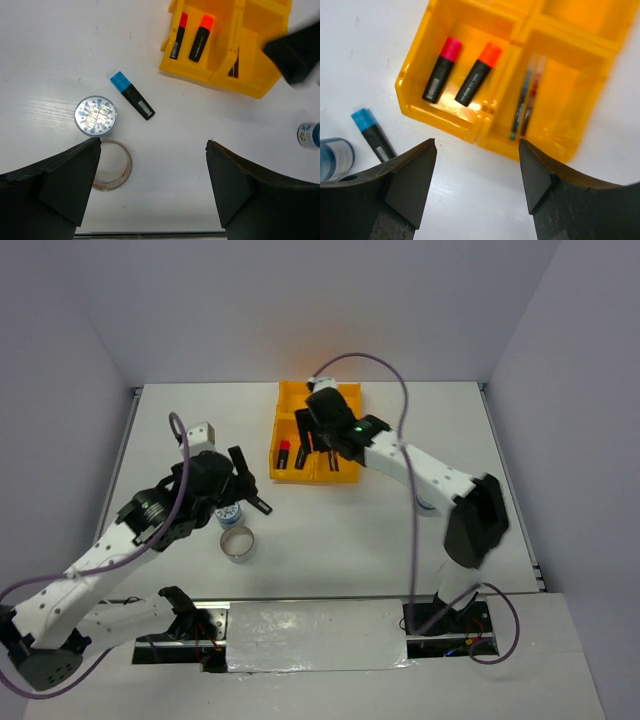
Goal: Sort the stationery into containers
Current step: Place the pen in the storage box, then pick up the pen from the center of the board.
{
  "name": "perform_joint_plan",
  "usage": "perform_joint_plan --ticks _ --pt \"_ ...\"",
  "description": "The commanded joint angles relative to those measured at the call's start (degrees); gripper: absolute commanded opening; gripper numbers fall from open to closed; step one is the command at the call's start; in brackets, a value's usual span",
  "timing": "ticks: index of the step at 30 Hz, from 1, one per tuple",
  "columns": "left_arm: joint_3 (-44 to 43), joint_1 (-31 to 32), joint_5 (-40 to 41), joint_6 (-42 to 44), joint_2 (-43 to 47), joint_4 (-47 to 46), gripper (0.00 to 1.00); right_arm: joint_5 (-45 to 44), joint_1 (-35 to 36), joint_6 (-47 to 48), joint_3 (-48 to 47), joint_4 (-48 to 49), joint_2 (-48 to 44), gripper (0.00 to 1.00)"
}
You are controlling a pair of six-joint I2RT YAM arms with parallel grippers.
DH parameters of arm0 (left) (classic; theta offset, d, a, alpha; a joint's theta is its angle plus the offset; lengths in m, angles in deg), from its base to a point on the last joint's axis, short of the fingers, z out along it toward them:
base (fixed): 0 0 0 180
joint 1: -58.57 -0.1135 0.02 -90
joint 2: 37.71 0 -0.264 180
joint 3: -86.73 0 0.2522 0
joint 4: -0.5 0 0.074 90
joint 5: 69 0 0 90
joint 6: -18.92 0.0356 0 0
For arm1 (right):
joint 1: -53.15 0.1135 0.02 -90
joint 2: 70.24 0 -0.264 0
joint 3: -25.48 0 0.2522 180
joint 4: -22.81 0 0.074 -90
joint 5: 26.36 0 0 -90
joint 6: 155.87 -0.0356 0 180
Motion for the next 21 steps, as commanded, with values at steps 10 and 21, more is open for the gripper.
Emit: perform_joint_plan --ticks 10,21 --pt "-15.62 -6.82 2.80 -20.08 -35.46 5.40 0.92 4.15 0.78 -13.99 46.22 5.13 -58.22 0.78" --pt "-17.57 -12.44 -1.33 -21.76 -49.47 1.11 0.83 8.21 4.03 -18.83 59.44 2.31 -74.15 0.82"
